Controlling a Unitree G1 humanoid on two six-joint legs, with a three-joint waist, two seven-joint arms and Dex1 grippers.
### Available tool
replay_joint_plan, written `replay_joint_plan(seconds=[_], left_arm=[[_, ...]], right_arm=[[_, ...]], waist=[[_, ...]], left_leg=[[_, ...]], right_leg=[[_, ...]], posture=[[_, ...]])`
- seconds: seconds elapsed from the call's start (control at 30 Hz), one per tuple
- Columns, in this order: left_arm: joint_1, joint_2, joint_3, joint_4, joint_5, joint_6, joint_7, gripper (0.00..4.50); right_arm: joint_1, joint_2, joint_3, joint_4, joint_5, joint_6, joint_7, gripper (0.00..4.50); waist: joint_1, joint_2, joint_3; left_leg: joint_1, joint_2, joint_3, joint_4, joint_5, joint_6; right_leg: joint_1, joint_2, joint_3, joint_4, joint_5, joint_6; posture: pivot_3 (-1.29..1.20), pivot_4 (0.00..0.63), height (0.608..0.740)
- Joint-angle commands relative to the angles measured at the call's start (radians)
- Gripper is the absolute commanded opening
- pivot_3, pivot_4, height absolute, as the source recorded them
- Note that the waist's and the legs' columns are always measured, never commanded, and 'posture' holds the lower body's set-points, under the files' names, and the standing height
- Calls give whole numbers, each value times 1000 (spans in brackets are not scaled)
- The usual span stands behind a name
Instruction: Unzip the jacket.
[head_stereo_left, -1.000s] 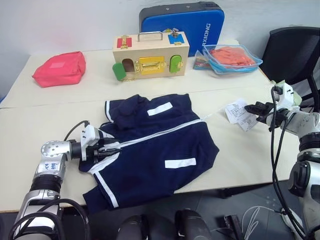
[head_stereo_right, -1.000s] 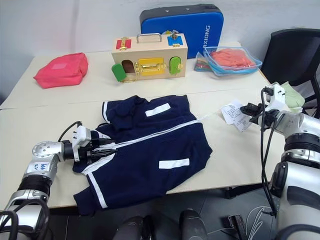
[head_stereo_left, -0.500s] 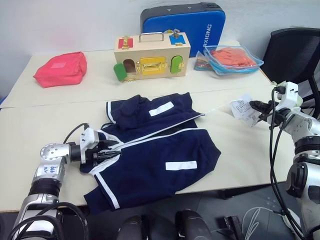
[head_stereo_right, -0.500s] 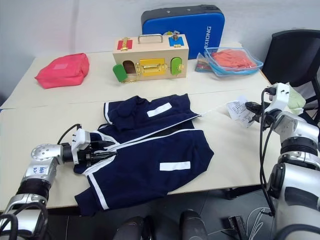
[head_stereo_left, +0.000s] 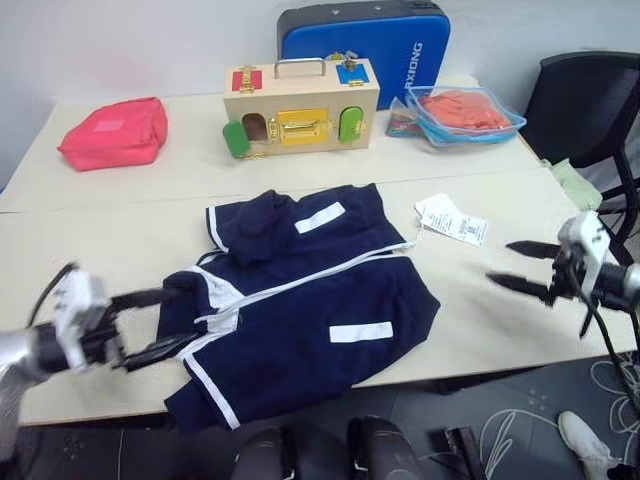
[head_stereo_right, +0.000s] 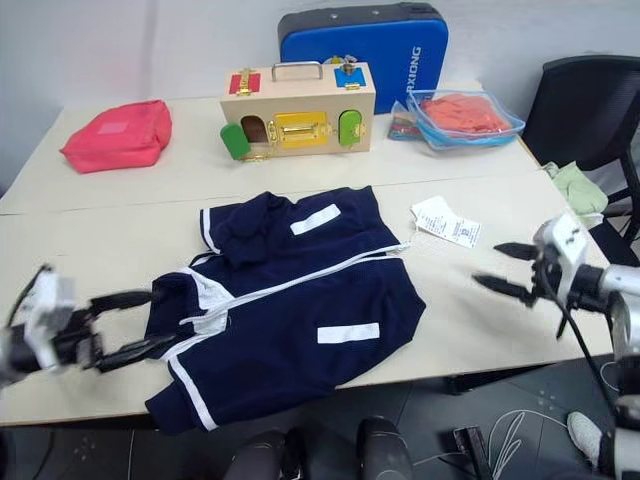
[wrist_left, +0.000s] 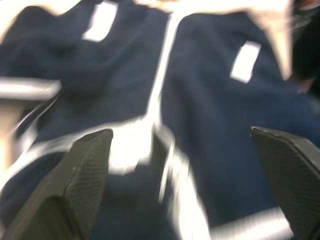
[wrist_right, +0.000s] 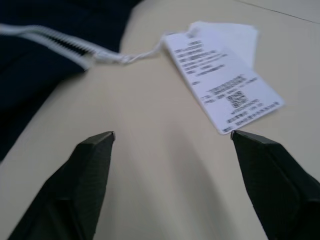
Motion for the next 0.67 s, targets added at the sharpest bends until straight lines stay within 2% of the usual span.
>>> replay_joint_plan(seconds=[0.03, 0.13, 0.27, 0.47, 0.67], left_arm=[[159, -41, 120, -53, 56, -113, -12, 4500], [271, -118, 143, -88, 100, -223, 12, 4500], [262, -188, 105, -102, 153, -286, 119, 4500], [159, -190, 18, -131, 160, -251, 217, 4500], [132, -155, -48, -117, 162, -260, 187, 4500]], right_arm=[[47, 60, -16, -120, 84, -242, 169, 4469], [62, 105, 24, -144, 120, -270, 247, 4469], [102, 136, 61, -119, 101, -394, 247, 4469], [189, 125, 14, -139, 114, -416, 174, 4469], [280, 113, -21, -260, 111, -357, 69, 4469]], waist=[[-1, -3, 1], [8, -3, 2], [39, -5, 3], [57, -5, 3], [45, -5, 3]], left_leg=[[0, 0, 0, 0, 0, 0], [0, 0, 0, 0, -5, -1], [-1, -1, -4, 1, -6, 0], [-2, -1, -6, 3, -7, 1], [-3, 0, -6, 3, -5, 5]], right_leg=[[0, 1, 0, 0, 0, 0], [-1, 0, 0, 0, 0, 0], [0, -3, -2, -2, 0, -1], [1, -4, -3, -3, 0, -3], [1, -3, -4, -3, 0, -3]], posture=[[0, 150, 740], [0, 150, 740], [0, 150, 740], [0, 150, 740], [0, 150, 740]])
